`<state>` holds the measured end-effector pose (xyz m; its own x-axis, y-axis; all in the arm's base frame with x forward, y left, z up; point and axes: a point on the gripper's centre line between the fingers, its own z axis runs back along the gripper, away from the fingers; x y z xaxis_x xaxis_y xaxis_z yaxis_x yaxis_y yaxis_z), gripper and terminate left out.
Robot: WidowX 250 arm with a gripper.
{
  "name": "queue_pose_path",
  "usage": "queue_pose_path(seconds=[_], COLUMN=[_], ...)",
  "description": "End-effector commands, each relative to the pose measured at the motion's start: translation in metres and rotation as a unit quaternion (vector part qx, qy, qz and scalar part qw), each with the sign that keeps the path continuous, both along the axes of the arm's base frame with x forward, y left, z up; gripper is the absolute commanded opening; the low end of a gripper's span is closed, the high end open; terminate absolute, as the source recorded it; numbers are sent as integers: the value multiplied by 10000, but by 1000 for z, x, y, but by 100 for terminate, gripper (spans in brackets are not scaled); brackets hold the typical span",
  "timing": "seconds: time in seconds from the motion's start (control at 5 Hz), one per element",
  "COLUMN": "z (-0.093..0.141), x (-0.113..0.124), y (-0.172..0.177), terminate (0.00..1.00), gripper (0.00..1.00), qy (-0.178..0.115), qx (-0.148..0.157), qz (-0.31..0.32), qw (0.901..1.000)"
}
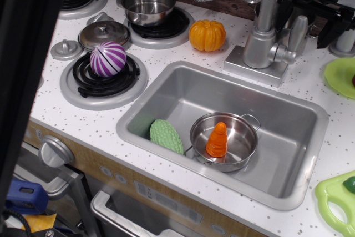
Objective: Turn lever vertical to front
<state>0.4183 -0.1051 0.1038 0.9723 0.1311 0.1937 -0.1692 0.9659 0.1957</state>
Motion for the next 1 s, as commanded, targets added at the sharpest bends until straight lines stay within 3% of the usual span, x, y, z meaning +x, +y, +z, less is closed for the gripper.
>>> queue_pose_path(seconds=[0.0, 0.4, 0.8], z=[0, 12, 13], x=[0, 19, 34], y=[0, -1, 2], terminate=[0, 0, 0], gripper=[100, 100, 100], qy=[0, -393, -843], qx=[0, 233, 224], qz=[0, -332, -575], qw=[10000, 9984, 9945])
